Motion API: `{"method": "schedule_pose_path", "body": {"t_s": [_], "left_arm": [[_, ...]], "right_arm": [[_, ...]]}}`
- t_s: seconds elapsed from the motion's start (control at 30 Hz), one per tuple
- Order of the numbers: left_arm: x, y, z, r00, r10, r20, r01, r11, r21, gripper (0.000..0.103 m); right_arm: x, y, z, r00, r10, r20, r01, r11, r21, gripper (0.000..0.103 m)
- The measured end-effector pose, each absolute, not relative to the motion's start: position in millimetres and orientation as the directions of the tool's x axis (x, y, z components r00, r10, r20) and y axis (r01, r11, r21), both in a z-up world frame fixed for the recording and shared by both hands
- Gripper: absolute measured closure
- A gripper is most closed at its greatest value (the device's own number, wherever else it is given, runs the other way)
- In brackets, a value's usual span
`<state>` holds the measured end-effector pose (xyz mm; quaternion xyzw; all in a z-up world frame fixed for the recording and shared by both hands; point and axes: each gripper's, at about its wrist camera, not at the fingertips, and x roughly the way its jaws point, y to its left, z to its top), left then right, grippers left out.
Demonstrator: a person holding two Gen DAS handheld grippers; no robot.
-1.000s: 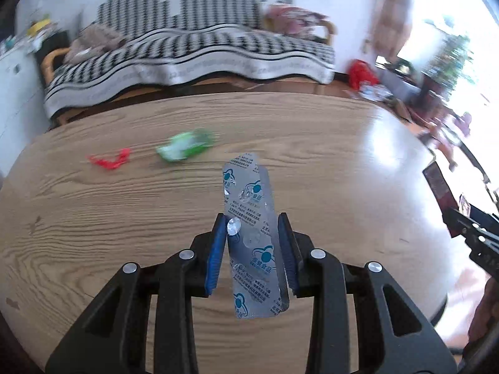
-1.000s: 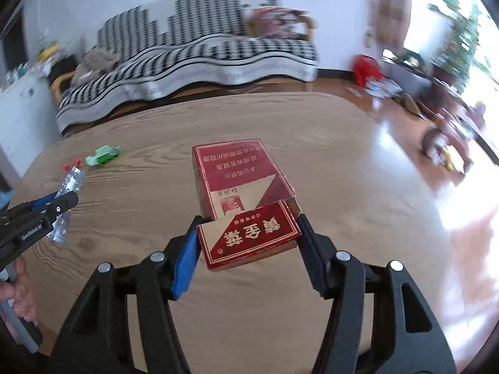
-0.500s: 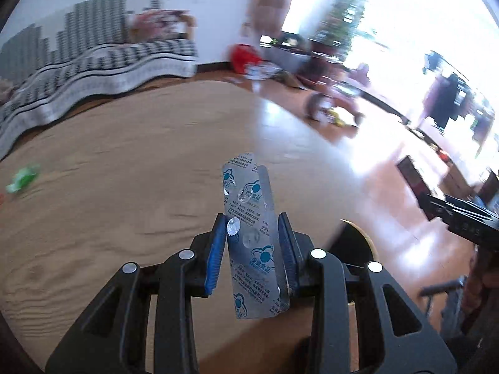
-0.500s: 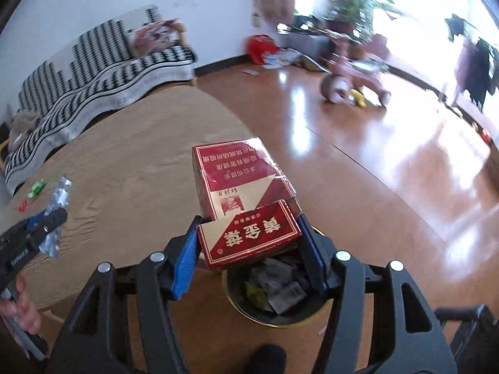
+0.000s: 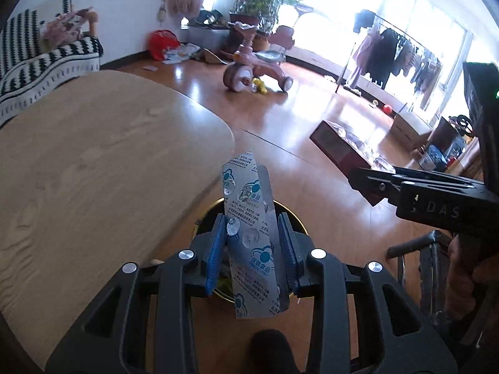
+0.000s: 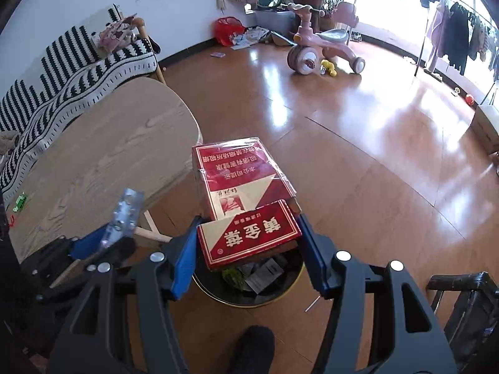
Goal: Collect trash
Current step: 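Carry the blister pack and red box to the black bin and open both tools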
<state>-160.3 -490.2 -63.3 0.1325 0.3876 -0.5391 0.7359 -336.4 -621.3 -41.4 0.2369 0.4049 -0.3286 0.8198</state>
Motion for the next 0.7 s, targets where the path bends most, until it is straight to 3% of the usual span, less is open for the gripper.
{"method": "schedule_pose_path", "body": {"t_s": [0.53,0.6,0.63,0.7], "left_arm": [[-156.1,-506.6,-79.4,0.083,-0.676,-0.732,0.897,0.371,-0.241,0.068],[-154.4,-507.3,-80.2,0.081,-0.678,-0.73,0.891,0.377,-0.251,0.056],[-153.1,-506.8,-80.3,0.075,-0.684,-0.726,0.888,0.376,-0.263,0.04],[-153.1,-505.1,-79.0,0.082,-0.698,-0.712,0.884,0.381,-0.272,0.035]], "right_arm": [[-333.0,-626.3,-43.4,0.459,-0.333,-0.824,0.732,0.667,0.138,0.043],[-332.4,-625.3,-43.5,0.459,-0.335,-0.823,0.732,0.668,0.136,0.037],[-332.7,-624.8,-43.4,0.459,-0.339,-0.821,0.732,0.668,0.133,0.031],[-335.5,-624.5,-42.5,0.466,-0.345,-0.815,0.731,0.669,0.135,0.031]]}}
